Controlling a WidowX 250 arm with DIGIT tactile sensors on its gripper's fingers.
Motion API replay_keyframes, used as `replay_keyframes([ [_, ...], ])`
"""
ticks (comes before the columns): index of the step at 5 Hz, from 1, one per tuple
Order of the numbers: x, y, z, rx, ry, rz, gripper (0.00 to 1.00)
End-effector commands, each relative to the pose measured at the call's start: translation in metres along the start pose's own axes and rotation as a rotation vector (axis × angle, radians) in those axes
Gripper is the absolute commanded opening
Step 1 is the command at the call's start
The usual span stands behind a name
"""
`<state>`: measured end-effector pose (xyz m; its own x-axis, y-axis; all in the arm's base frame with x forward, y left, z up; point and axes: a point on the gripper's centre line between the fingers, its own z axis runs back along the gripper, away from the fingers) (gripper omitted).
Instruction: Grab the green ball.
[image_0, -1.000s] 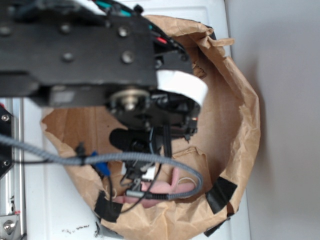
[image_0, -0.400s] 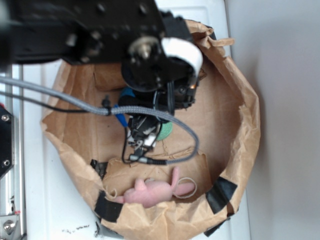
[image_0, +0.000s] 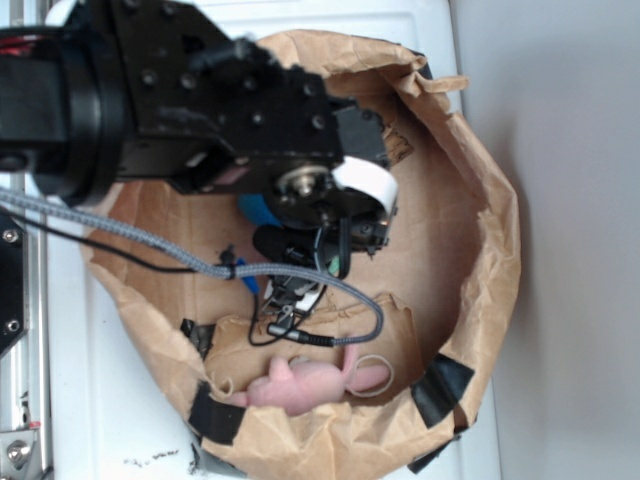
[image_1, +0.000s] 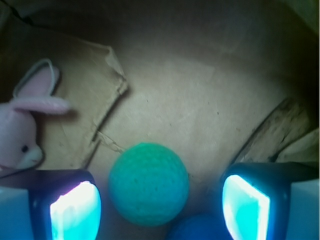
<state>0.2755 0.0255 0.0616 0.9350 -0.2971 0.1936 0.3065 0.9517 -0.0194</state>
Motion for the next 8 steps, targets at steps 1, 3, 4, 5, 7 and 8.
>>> replay_keyframes([
  [1,-0.008,-0.002,-0.016,0.050,-0.055,-0.059,0.00],
  [3,-0.002,0.001,-0.025,0.067,-0.071,-0.024,0.00],
  [4,0.000,0.000,-0.026,0.064,-0.068,-0.017,0.00],
  [5,0.003,0.000,-0.015,0.031,-0.064,0.004,0.00],
  [7,0.006,0.022,0.064,-0.179,-0.058,0.077,0.00],
  [8,0.003,0.032,0.075,-0.226,-0.062,0.069,0.00],
])
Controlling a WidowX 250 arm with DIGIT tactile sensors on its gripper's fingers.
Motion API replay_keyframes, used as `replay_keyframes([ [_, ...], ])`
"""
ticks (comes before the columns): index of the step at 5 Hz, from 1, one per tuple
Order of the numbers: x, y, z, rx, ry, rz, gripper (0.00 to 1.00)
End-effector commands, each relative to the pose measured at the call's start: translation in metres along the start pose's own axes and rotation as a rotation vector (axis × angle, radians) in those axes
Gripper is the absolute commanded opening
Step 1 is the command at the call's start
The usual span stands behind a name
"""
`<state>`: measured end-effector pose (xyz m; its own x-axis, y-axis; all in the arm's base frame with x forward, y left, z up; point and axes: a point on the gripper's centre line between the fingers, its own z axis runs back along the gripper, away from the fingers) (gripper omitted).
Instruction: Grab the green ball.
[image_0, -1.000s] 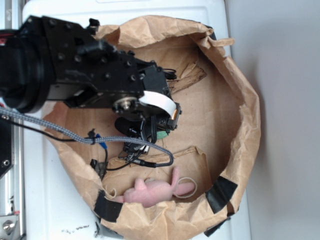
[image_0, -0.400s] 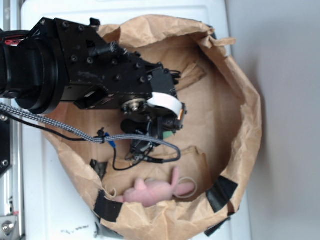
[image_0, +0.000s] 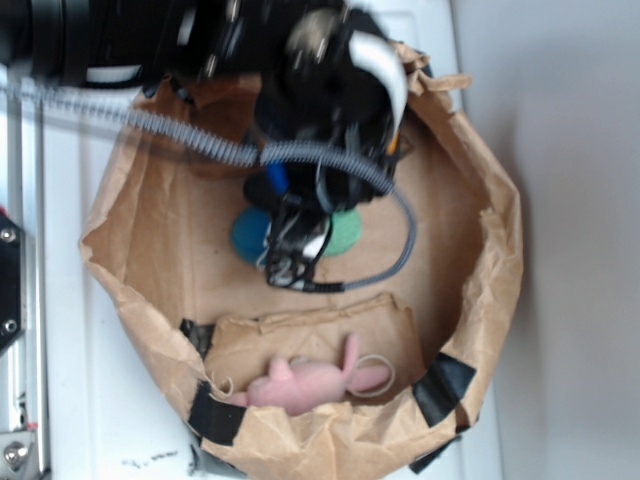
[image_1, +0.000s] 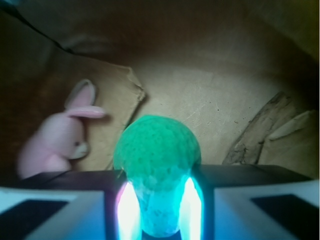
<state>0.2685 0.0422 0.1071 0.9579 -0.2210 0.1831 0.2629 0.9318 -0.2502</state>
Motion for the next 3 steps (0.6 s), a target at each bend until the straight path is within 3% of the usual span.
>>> replay_keyframes([
  [1,0.0029,0.0135,0.0418,-0.013,-0.074,-0.030,0.00],
  [2,0.0039,0.0145,0.0424,-0.016,-0.086,-0.030,0.00],
  [3,0.0015,0.0109,0.0341,0.044,-0.124,-0.059,0.00],
])
